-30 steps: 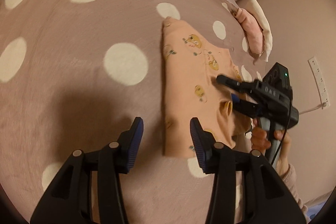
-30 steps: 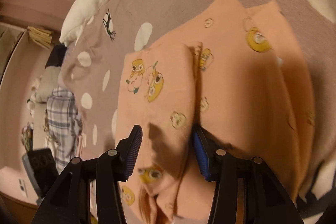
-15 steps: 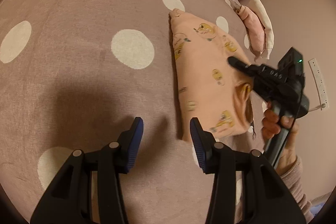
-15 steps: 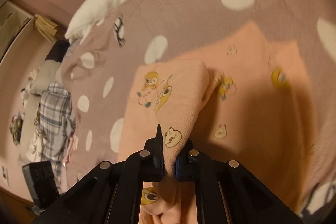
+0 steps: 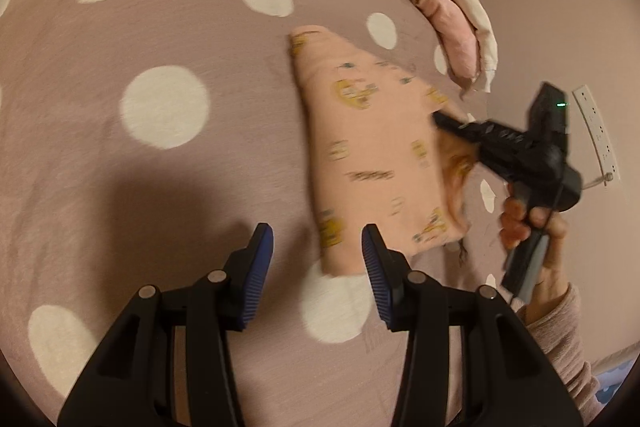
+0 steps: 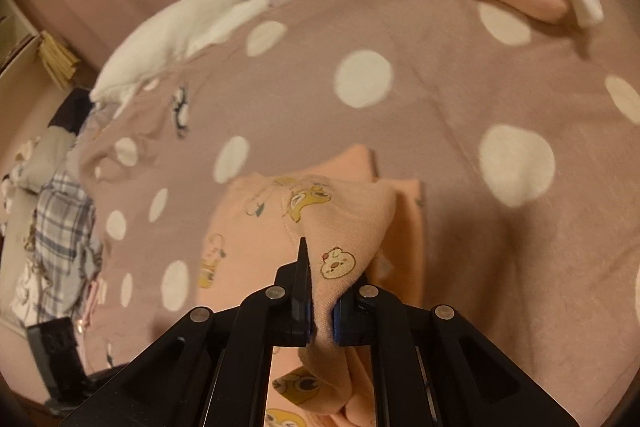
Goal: Fold small clothes
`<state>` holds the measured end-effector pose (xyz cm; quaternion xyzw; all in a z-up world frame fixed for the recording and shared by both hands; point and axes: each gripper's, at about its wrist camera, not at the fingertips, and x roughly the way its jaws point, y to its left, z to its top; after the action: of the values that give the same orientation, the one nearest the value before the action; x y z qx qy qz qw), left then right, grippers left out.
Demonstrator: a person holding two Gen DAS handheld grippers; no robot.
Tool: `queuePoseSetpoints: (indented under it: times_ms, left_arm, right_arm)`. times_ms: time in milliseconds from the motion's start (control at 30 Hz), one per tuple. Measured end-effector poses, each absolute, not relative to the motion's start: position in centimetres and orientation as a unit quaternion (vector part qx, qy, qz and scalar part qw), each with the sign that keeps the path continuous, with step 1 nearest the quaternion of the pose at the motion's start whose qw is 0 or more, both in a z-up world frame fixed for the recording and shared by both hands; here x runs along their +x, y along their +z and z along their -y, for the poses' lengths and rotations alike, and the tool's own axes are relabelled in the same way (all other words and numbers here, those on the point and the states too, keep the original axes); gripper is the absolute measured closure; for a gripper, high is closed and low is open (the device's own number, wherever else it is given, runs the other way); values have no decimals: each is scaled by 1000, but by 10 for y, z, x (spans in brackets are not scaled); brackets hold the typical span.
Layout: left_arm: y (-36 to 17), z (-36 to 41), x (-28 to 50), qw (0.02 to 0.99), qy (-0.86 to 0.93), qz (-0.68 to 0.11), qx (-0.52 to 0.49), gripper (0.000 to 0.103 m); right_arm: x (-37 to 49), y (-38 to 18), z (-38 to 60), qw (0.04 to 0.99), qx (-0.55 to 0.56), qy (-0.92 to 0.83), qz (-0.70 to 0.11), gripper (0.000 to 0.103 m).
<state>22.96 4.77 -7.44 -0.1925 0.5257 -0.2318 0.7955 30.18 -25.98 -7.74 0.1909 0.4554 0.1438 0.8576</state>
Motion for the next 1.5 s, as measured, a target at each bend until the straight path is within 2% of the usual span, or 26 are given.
queuePoseSetpoints:
  times_ms: [167, 200, 300, 367, 467, 600, 733, 867, 933, 1000, 1100, 1233, 1367, 1467, 1500]
  left_arm:
    - [-68, -17, 235, 799, -253, -518, -169, 57]
    - [-67, -11, 236, 800, -258, -516, -164, 57]
    - [-67, 5, 237, 803, -269, -511, -149, 57]
    - [-70, 16, 242, 803, -275, -510, -142, 58]
    - [-80, 29, 249, 802, -274, -516, -125, 58]
    - [-99, 38, 257, 791, -268, -539, -112, 58]
    - [-105, 37, 261, 787, -271, -542, -121, 58]
    - [-106, 39, 263, 785, -275, -542, -117, 58]
    - [-106, 39, 264, 786, -276, -541, -118, 58]
    - [-106, 39, 264, 785, -275, -541, -121, 58]
    - [-106, 40, 263, 786, -274, -542, -120, 58]
    - [-105, 40, 261, 786, -273, -542, -116, 58]
    - [-105, 40, 261, 786, -272, -543, -115, 58]
    - [-105, 40, 261, 786, -272, -543, -117, 58]
    - [-105, 40, 261, 785, -272, -543, -117, 58]
  right_arm:
    - [306, -92, 266, 847, 210, 140, -468, 94]
    - [307, -90, 270, 849, 215, 132, -464, 90]
    - [301, -78, 277, 873, 201, 81, -437, 79]
    - [295, -64, 279, 898, 178, 55, -399, 79]
    - [293, -52, 266, 905, 166, 113, -375, 79]
    - [310, -61, 241, 889, 135, 170, -404, 79]
    - [339, -97, 220, 863, 108, 152, -469, 79]
    - [341, -92, 229, 859, 148, 157, -464, 79]
    - [333, -81, 246, 863, 185, 173, -437, 78]
    - [329, -77, 266, 867, 216, 158, -420, 73]
    - [336, -83, 297, 853, 267, 131, -429, 72]
    - [337, -102, 306, 825, 302, 136, -458, 72]
    - [337, -105, 302, 825, 310, 160, -444, 72]
    - [334, -89, 287, 845, 263, 182, -429, 91]
    - [330, -80, 278, 861, 227, 182, -418, 91]
